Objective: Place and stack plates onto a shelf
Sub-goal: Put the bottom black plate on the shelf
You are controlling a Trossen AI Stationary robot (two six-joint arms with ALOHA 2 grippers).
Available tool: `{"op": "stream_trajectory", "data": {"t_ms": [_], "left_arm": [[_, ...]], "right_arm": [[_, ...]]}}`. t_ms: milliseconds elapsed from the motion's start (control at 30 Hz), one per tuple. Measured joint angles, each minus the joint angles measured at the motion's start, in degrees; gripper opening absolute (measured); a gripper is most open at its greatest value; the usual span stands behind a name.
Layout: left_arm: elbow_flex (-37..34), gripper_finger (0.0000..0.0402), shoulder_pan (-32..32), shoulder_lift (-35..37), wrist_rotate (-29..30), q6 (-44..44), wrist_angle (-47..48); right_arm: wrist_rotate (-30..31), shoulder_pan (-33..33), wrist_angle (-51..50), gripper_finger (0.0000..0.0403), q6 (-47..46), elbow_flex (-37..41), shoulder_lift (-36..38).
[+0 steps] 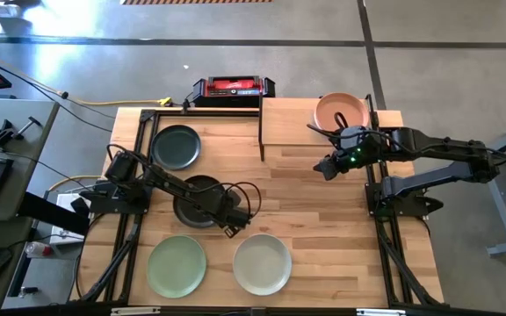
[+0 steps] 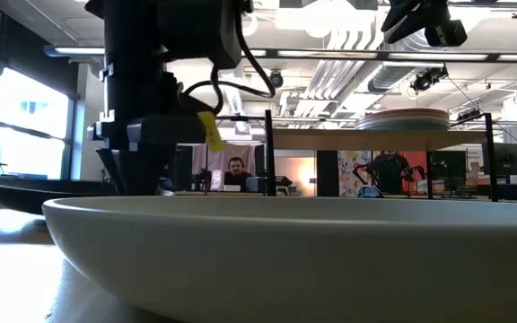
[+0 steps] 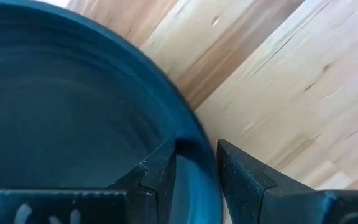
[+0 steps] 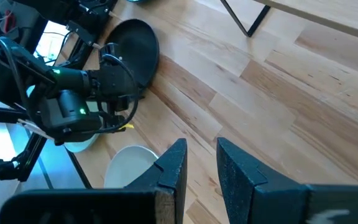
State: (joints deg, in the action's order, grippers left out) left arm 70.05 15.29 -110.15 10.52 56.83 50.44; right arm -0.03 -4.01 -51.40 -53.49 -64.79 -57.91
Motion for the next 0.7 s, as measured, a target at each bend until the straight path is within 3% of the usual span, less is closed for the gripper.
{"op": "stream_trajectory", "data": {"t_ms": [167, 333, 533, 700], "left_arm": [[0.0, 0.0094, 0.1, -0.4, 0.1, -0.4, -0.2], [0.1, 0.0058, 0.1, -0.3, 0.4, -1.4, 0.0], [0.3, 0.0015, 0.2, -0.1, 0.1, -5.3, 0.5], [2.8, 0.0005, 0.6, -0.4, -0.3, -9.9, 3.9]], "right_arm": [[0.0, 0.0, 0.0, 0.0066, 0.0, 0.0, 0.0], [0.0, 0.0, 0.1, 0.0066, 0.0, 0.0, 0.0], [0.0, 0.0, 0.1, 0.0066, 0.0, 0.0, 0.0], [0.0, 0.0, 0.1, 0.0066, 0.0, 0.0, 0.0]]}}
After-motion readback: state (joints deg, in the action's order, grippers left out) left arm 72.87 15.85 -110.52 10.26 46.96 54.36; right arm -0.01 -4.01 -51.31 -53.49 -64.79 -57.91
